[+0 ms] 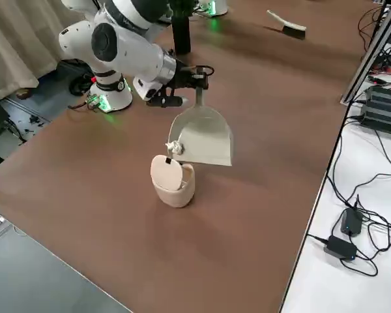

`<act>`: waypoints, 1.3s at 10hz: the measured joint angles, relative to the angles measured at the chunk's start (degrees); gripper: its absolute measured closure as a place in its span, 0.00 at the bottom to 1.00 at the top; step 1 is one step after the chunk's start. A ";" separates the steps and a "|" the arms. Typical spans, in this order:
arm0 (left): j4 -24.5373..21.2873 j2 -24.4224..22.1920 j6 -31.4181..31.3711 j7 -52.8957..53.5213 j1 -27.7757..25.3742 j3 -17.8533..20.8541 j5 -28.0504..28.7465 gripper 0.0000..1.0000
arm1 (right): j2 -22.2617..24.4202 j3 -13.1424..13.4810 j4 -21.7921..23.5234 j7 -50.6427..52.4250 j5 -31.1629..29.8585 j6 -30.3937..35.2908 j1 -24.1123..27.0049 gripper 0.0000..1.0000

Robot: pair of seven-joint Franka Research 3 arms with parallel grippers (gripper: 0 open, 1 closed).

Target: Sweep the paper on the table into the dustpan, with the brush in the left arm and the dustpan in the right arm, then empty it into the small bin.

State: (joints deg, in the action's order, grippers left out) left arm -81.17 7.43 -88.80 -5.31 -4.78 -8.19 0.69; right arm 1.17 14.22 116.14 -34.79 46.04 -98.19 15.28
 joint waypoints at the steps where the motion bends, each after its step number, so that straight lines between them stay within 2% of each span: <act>1: -0.01 0.00 0.01 2.07 0.42 -0.14 1.27 0.00 | -1.14 1.17 -0.87 0.12 1.41 1.85 0.07 0.67; 4: 0.02 0.00 0.00 3.08 0.53 -1.71 1.52 0.00 | -3.32 2.86 -2.94 0.18 2.80 5.78 0.18 0.67; 8: 0.02 0.06 0.00 3.09 0.56 -1.99 1.51 0.00 | -6.27 5.60 -8.67 -2.41 3.10 12.18 0.27 0.67; 13: 0.02 0.08 0.00 3.10 0.60 -2.16 1.51 0.00 | -8.73 6.12 -14.36 -7.44 3.13 15.50 0.27 0.67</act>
State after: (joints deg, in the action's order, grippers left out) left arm -81.15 7.51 -88.79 -2.21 -4.17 -10.35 2.19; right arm -7.56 20.34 101.78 -42.22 49.18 -82.69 15.55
